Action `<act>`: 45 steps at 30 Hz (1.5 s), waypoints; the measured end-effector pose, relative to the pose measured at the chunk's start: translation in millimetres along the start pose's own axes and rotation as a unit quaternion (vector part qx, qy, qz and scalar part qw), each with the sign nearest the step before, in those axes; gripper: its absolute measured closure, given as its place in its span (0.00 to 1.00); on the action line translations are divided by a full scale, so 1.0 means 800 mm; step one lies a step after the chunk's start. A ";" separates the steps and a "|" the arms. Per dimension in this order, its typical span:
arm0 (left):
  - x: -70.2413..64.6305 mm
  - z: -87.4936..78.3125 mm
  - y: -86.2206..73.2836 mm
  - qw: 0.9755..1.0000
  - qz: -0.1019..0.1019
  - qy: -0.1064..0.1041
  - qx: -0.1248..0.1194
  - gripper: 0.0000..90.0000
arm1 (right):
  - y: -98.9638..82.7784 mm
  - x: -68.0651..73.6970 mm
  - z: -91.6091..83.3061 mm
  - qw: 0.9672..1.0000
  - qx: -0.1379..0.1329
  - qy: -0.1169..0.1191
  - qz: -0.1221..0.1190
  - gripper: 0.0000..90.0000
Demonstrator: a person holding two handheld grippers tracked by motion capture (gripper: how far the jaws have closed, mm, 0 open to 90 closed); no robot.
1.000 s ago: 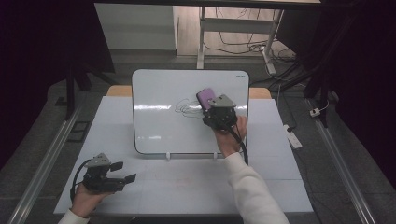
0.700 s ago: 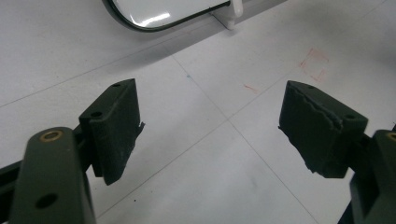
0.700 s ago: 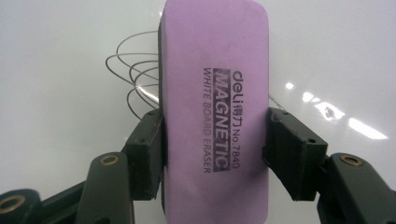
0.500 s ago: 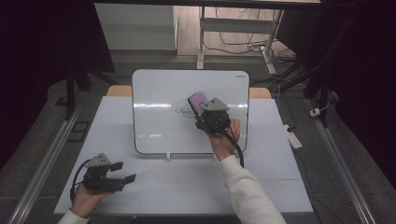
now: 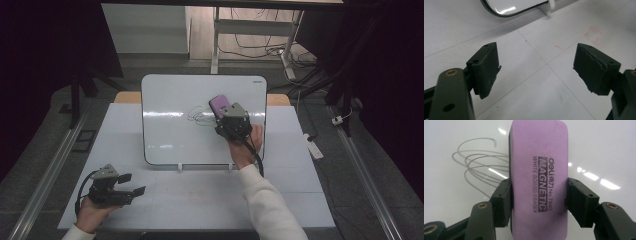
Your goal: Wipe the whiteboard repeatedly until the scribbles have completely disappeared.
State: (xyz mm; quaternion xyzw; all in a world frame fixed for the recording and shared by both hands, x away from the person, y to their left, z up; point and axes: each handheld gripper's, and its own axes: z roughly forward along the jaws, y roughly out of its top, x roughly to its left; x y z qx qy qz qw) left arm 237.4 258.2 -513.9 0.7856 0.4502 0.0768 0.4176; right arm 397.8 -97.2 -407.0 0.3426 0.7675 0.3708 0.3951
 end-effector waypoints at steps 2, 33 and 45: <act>0.000 0.000 0.000 1.000 0.000 0.000 0.000 0.24 | 0.000 0.014 0.002 1.000 0.002 -0.002 -0.017 0.45; 0.001 -0.001 -0.001 1.000 -0.002 0.001 -0.001 0.24 | 0.004 0.005 0.002 1.000 -0.001 -0.017 -0.014 0.45; 0.001 -0.003 -0.001 1.000 0.001 0.002 -0.003 0.24 | 0.016 0.077 0.014 0.997 0.001 0.036 -0.067 0.45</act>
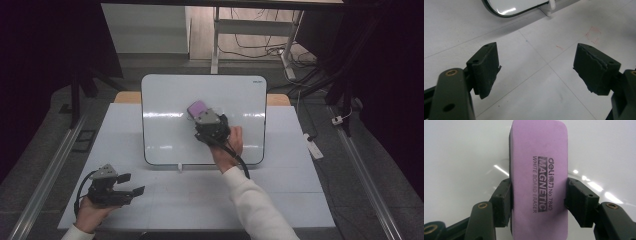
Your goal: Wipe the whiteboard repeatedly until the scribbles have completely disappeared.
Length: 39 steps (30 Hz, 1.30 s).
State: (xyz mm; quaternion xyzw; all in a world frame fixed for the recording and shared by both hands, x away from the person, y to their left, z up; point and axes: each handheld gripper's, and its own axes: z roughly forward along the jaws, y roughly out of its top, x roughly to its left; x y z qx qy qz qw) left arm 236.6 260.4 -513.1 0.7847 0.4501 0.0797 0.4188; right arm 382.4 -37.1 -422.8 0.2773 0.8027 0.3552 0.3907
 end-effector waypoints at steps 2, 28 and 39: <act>0.001 0.000 0.000 1.000 0.000 0.000 -0.001 0.24 | 0.000 0.018 0.002 1.000 0.000 0.013 -0.016 0.45; 0.001 0.000 0.000 1.000 0.000 0.000 0.001 0.24 | -0.007 -0.086 -0.013 0.996 -0.002 -0.052 0.072 0.45; 0.001 0.000 0.000 1.000 0.000 -0.001 0.000 0.24 | 0.012 -0.001 0.005 0.999 -0.012 0.032 0.036 0.45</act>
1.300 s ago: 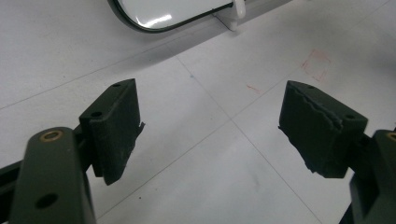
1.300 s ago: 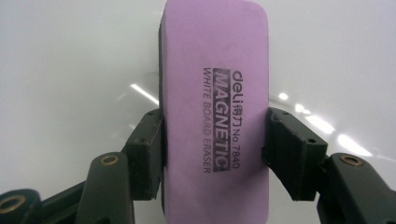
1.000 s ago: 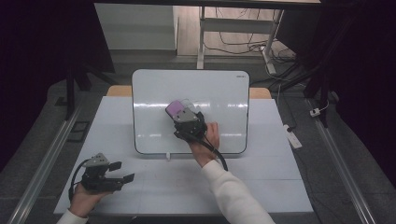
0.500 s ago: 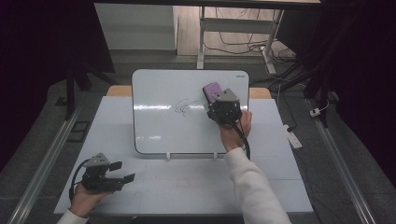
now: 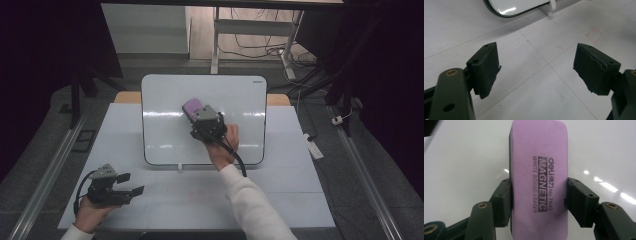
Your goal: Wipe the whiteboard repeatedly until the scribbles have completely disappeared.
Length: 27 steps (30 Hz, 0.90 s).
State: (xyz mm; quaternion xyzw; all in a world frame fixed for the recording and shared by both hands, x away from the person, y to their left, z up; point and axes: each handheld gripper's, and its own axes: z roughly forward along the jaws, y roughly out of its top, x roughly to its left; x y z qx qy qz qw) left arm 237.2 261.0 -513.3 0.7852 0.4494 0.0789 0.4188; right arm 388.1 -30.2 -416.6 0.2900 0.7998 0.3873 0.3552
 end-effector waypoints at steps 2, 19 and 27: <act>0.000 0.000 0.000 1.000 0.001 0.001 -0.001 0.24 | 0.001 0.016 0.004 1.000 0.000 0.011 -0.016 0.45; 0.001 -0.001 0.000 1.000 0.000 0.001 -0.001 0.24 | 0.005 -0.057 -0.012 0.998 -0.006 -0.054 0.031 0.45; 0.001 -0.001 0.000 1.000 0.000 0.002 -0.001 0.24 | 0.008 -0.054 -0.008 0.998 -0.006 -0.058 0.018 0.45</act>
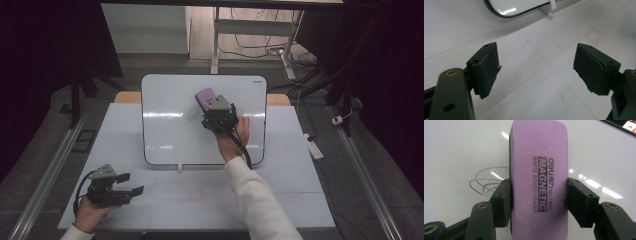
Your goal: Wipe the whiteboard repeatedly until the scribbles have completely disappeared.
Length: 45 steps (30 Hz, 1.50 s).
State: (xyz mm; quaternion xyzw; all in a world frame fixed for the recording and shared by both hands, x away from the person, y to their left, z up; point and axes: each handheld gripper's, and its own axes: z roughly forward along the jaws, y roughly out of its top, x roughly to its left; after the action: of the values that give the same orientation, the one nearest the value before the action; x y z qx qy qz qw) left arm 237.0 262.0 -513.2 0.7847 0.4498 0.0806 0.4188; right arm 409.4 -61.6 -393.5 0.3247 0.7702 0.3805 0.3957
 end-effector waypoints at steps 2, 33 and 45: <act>0.000 0.000 0.000 1.000 0.000 0.000 0.001 0.24 | 0.002 0.003 0.001 1.000 -0.002 0.003 -0.001 0.45; -0.001 0.001 0.000 1.000 0.001 0.002 0.002 0.24 | -0.006 -0.017 -0.005 1.000 0.000 0.013 0.018 0.45; 0.000 0.000 -0.001 1.000 0.000 0.003 0.000 0.24 | 0.024 0.053 0.019 0.997 -0.015 0.064 -0.028 0.45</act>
State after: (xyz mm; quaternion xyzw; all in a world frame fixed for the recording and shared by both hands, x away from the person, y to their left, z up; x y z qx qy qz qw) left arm 236.8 262.6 -513.4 0.7844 0.4509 0.0836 0.4176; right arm 406.2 -12.5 -398.7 0.2720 0.7971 0.4004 0.3610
